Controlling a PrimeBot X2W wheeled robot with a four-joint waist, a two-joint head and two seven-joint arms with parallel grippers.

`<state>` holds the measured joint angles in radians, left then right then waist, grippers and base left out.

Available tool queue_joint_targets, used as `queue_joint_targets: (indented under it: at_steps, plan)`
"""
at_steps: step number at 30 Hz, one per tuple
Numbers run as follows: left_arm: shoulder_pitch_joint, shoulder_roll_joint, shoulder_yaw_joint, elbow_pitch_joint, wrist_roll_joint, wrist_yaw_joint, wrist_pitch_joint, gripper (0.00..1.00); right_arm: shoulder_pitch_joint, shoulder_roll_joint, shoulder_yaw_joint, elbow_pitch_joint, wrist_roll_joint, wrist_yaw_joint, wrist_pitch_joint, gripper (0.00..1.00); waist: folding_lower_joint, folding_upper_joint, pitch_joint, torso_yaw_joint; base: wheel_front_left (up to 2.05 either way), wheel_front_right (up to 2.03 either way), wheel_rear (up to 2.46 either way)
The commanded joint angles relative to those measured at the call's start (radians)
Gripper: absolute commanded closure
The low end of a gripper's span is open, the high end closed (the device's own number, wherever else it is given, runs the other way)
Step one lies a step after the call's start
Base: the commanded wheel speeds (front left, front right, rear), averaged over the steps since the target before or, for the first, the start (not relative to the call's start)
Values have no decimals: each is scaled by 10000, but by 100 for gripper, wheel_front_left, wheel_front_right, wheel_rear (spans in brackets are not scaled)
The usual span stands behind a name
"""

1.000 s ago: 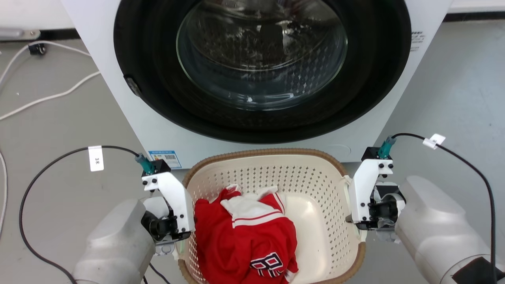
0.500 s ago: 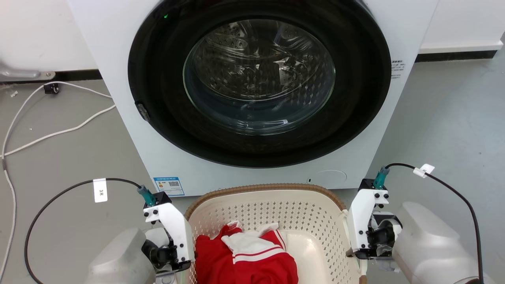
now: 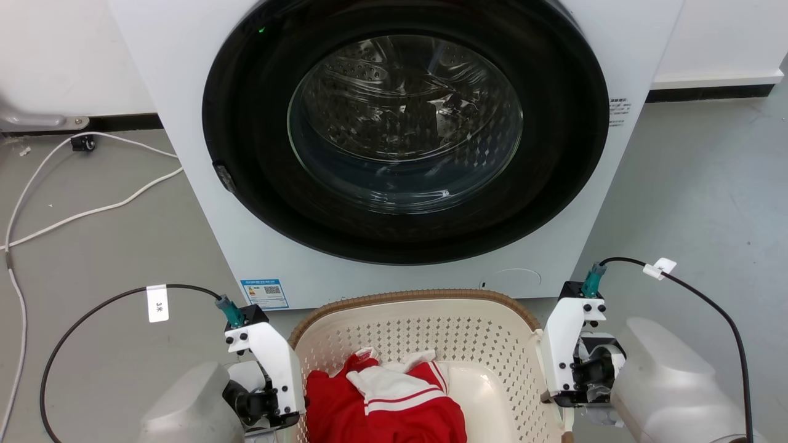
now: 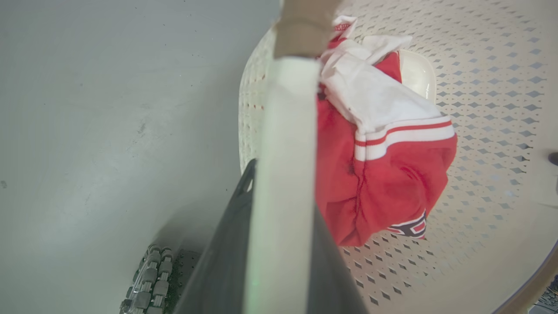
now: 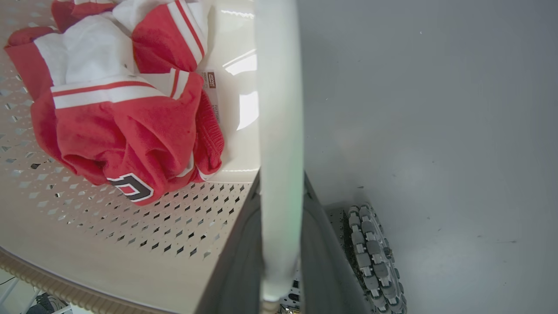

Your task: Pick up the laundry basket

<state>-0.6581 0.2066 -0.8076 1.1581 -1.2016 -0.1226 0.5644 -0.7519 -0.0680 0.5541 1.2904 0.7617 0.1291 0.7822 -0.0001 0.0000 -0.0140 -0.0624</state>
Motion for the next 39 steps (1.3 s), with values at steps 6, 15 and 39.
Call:
queue_joint_targets:
  at_steps: [6,15,39]
  plan:
    - [-57,-148,-34,-153,-205,-142,-108,100,155,175,-268,-20,-217,29,18,100,1,0,12,-36,0,0,0]
    - [-149,-151,-100,-151,-360,-143,-145,100,141,209,-602,-20,-448,29,36,100,1,0,63,-39,0,0,0]
    - [-256,-168,-324,-71,-624,-143,-121,100,278,240,-1240,-18,-936,29,187,100,1,0,106,-71,0,0,0]
